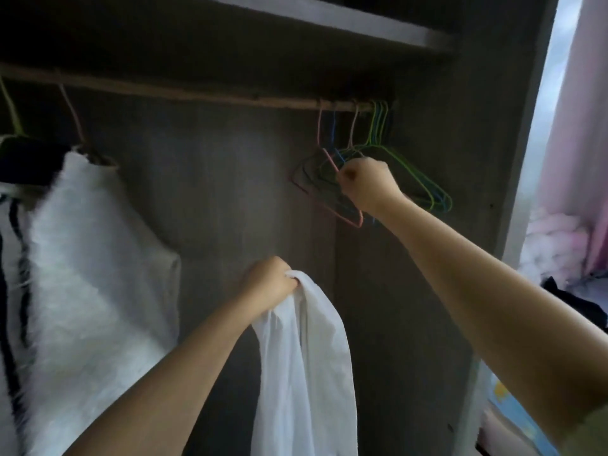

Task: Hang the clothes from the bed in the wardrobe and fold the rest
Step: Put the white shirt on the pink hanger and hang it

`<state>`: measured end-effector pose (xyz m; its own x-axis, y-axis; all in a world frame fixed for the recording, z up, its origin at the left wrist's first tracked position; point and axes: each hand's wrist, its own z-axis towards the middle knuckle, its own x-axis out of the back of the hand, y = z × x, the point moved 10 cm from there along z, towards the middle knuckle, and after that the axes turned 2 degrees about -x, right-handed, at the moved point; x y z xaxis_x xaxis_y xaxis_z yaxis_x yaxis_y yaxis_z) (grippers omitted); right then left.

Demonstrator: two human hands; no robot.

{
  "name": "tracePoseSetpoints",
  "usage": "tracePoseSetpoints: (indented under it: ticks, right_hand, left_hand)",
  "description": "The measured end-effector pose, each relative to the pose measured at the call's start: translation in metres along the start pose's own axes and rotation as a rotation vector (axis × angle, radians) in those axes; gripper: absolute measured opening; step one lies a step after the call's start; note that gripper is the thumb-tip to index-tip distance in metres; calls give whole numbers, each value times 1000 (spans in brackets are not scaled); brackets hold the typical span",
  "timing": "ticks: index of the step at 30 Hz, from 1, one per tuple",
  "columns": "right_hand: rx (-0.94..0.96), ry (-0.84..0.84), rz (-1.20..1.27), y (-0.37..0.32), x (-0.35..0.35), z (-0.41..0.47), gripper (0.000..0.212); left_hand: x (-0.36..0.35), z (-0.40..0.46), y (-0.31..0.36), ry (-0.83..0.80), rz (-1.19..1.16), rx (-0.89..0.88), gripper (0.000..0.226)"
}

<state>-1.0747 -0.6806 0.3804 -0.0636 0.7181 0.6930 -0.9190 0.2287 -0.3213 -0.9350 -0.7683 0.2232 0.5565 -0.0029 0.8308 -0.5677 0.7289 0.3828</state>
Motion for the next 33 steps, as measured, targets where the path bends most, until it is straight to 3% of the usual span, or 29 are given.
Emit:
tracePoseSetpoints:
  ticks: [2, 5, 9, 16, 20, 22, 24, 27, 30, 33]
  right_hand:
    - [-8, 44, -90, -9, -8, 36, 27]
    - [-97, -63, -195, -4, -47, 81, 34]
    - [-215, -107, -122, 5, -80, 104, 31]
    - [-253, 115, 124, 4, -66, 97, 25]
    - [-221, 326, 298, 13, -65, 43, 21]
    - [-222, 350, 442, 27, -78, 4, 14]
    - [-294, 287, 594, 48, -101, -29, 9]
    - [-433, 157, 754, 79, -128, -72, 23]
    - [-501, -55, 740, 100, -146, -127, 32]
    - [-543, -119, 752, 118, -140, -190, 30]
  left_hand:
    - [4, 11, -12, -11, -15, 2, 35]
    - [15, 31, -36, -17, -40, 7, 35]
    - [27, 51, -64, -23, -26, -1, 37]
    - [44, 74, -91, 70, -115, 32, 33]
    - [52, 77, -98, 139, -118, 45, 29]
    - [44, 72, -98, 98, -156, 40, 21]
    - [27, 66, -99, 24, -245, 56, 16]
    - [-8, 52, -102, -109, -304, 119, 17]
    - [-49, 33, -100, -216, -314, 160, 18]
    - [-82, 15, -109, -222, -265, 255, 20]
